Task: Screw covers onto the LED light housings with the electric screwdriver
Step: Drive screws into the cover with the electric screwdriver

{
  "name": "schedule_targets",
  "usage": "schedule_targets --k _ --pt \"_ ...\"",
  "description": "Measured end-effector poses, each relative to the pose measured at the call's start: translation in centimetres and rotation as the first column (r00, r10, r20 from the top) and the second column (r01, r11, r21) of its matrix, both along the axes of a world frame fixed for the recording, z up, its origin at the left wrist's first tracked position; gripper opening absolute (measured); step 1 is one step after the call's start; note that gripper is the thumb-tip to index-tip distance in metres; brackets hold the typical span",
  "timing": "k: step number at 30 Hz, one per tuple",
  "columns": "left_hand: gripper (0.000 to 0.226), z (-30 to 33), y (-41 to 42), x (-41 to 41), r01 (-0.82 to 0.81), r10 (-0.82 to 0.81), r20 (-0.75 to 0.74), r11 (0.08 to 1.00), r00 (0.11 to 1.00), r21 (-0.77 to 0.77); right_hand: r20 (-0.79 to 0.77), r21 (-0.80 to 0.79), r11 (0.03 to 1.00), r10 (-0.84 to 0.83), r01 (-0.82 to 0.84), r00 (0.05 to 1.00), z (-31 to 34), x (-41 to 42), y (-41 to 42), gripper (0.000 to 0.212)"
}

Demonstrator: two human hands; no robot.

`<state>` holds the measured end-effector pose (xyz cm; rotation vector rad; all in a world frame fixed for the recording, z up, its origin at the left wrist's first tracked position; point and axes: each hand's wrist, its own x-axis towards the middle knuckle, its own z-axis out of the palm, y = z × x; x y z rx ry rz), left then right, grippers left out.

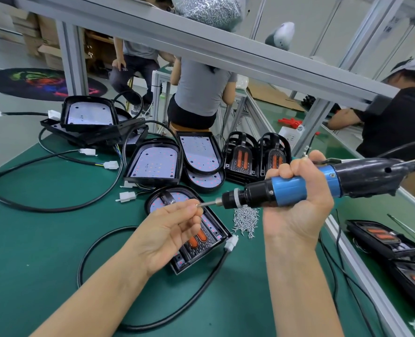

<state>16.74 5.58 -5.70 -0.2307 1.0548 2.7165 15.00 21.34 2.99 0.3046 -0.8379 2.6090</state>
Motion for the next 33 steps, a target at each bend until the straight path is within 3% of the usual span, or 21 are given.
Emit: schedule_targets --k 3,5,6,8,10,13,16,25,33 --pt "0.009 -0.1 0.0 0.1 -0.083 0.056 -0.114 0.965 0.992 -0.247 -0.003 0.028 1.0 -0.004 0.004 1.0 -0.5 -0.1 0.2 0.025" --pt "0.01 -0.2 -0.2 0.2 -0.162 0.083 -0.194 0.883 0.978 -0.44 0.003 0.066 0.998 -0.016 0.016 1.0 -1.1 -0.3 0.4 0.026" --pt "0.014 -0.4 -0.4 0.2 -0.218 0.093 -0.244 0.802 0.965 -0.556 0.007 0.093 0.995 -0.031 0.03 1.0 -1.5 -0.4 0.5 0.027" --pt "0.017 -0.8 -0.7 0.1 -0.365 0.07 -0.384 0.508 0.92 -0.78 0.026 0.167 0.983 -0.087 0.081 0.996 -2.1 -0.6 0.7 0.028" --pt "0.018 -1.1 -0.6 0.4 -0.464 -0.046 -0.495 0.285 0.868 -0.839 0.047 0.236 0.964 -0.136 0.122 0.99 -2.8 -0.8 1.0 0.029" --pt "0.017 -1.9 0.5 0.5 -0.513 -0.246 -0.541 0.172 0.804 -0.841 0.054 0.307 0.94 -0.174 0.149 0.983 -3.7 -0.9 1.6 0.03" --pt "0.01 -3.0 1.4 0.1 -0.587 -0.347 -0.559 0.028 0.753 -0.809 0.035 0.353 0.919 -0.202 0.177 0.979 -4.2 -0.8 2.1 0.03" --pt "0.009 -3.7 2.4 -0.8 -0.57 -0.351 -0.516 -0.065 0.781 -0.819 0.029 0.387 0.909 -0.182 0.157 0.983 -4.4 -1.2 2.4 0.027" --pt "0.01 -3.9 2.5 -0.8 -0.553 -0.341 -0.501 -0.072 0.796 -0.83 0.029 0.416 0.899 -0.164 0.137 0.986 -4.6 -1.4 2.0 0.031"
